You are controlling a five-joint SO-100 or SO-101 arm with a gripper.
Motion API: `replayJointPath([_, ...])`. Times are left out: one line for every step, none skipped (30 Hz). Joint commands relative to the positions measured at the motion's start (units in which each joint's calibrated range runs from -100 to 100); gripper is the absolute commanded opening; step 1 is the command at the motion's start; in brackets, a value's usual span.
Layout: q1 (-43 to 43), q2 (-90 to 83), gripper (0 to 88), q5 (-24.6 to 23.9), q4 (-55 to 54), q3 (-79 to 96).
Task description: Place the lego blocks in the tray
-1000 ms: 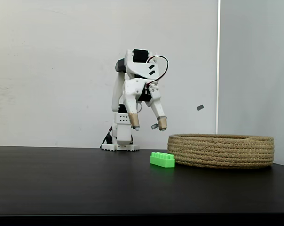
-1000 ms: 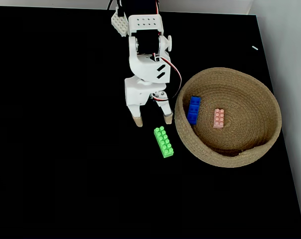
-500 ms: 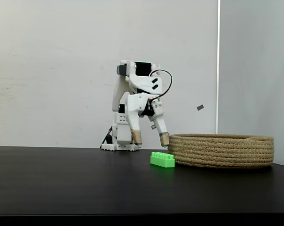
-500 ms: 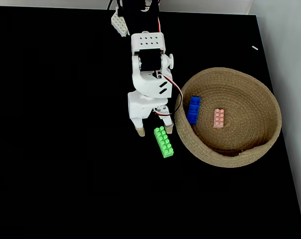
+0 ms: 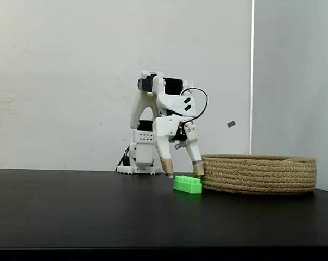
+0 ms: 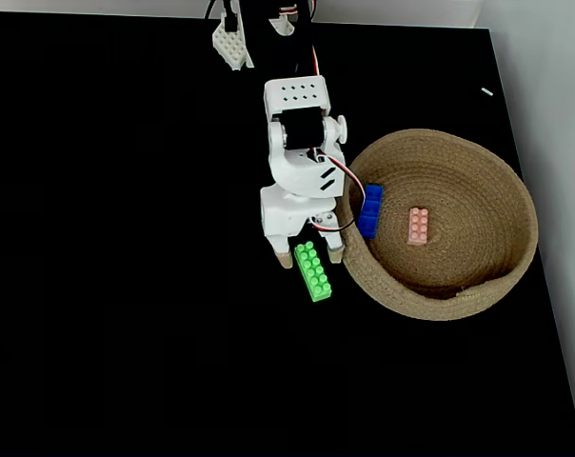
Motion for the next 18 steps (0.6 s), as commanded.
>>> replayJointPath([-0.6, -1.3, 22.8, -0.2, -0.5, -3.8])
replayJointPath([-0.6, -1.0, 22.6, -0.2, -0.5, -3.8])
replayJointPath([-0.6, -0.7, 22.4, -0.3, -0.5, -3.8])
replayJointPath([-0.6, -0.5, 22.3, -0.3, -0.5, -3.8])
replayJointPath([-0.6, -0.2, 22.1, -0.4, -0.6, -3.8])
replayJointPath([-0.6, 0.0, 22.0, -0.5, -0.7, -3.8])
replayJointPath([-0.6, 0.3, 21.8, -0.6, -0.9, -3.8])
replayJointPath([-0.6, 0.5, 21.7, -0.7, -1.2, -3.9])
replayJointPath([-0.6, 0.9, 21.6, -0.8, -1.3, -4.0])
replayJointPath([-0.6, 1.2, 21.5, -0.9, -1.6, -4.2])
replayJointPath([-0.6, 1.6, 21.1, -1.0, -1.7, -4.4])
replayJointPath([-0.6, 2.0, 19.7, -1.2, -1.8, -4.7])
replayJointPath([-0.7, 2.3, 17.6, -1.4, -1.9, -5.1])
replayJointPath([-0.7, 2.7, 15.6, -1.6, -2.0, -5.2])
replayJointPath([-0.8, 2.9, 12.8, -1.8, -2.2, -5.3])
replayJointPath([-0.9, 3.0, 9.8, -2.0, -2.5, -5.3])
replayJointPath([-0.9, 3.3, 4.4, -2.1, -2.7, -5.4])
replayJointPath([-1.0, 3.5, 0.3, -2.3, -3.0, -5.4])
